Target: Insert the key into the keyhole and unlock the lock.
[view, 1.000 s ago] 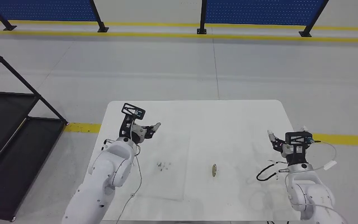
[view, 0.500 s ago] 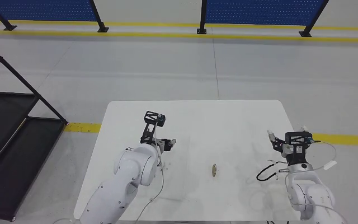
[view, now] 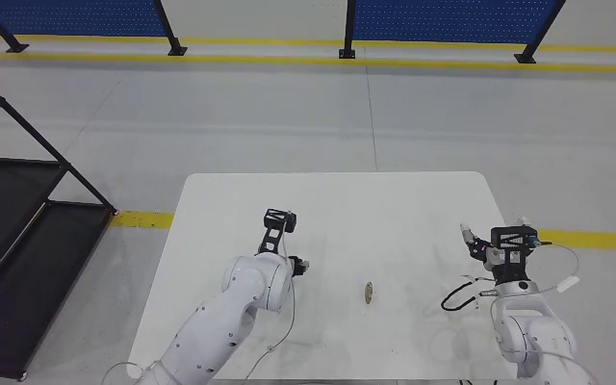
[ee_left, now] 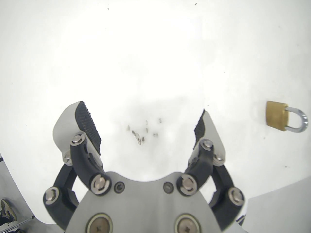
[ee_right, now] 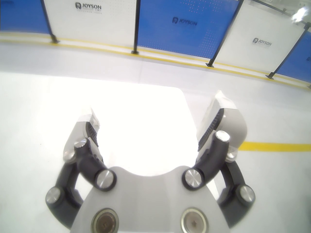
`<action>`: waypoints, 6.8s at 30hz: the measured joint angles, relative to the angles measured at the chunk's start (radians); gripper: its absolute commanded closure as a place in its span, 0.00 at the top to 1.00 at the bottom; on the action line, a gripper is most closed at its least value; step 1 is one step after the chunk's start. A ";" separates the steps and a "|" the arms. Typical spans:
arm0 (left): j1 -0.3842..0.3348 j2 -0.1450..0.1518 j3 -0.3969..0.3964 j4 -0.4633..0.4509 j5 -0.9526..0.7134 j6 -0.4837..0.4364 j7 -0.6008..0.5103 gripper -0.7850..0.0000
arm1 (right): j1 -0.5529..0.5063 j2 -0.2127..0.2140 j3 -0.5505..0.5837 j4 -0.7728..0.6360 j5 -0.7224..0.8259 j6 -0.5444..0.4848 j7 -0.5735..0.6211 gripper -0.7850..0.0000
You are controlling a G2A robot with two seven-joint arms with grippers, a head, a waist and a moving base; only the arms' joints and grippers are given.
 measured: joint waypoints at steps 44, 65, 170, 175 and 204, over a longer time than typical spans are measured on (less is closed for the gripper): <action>0.123 -0.076 -0.078 -0.022 0.159 -0.092 -0.092 0.46 | 0.000 0.000 0.000 0.000 0.000 0.000 0.000 1.00; 0.125 -0.092 -0.092 -0.008 0.153 -0.119 -0.095 0.32 | 0.000 0.000 0.000 0.000 0.000 0.000 0.000 1.00; 0.212 -0.094 -0.443 -0.121 -0.277 -0.408 0.087 0.00 | 0.000 0.000 0.000 0.000 0.000 0.000 0.000 1.00; 0.244 -0.088 -0.412 -0.159 -0.186 -0.418 0.128 0.00 | 0.000 0.000 0.000 0.000 0.000 0.000 0.000 1.00; 0.176 -0.038 -0.752 0.263 -1.424 -0.772 0.046 0.00 | 0.000 0.000 0.000 0.000 0.000 0.000 0.000 1.00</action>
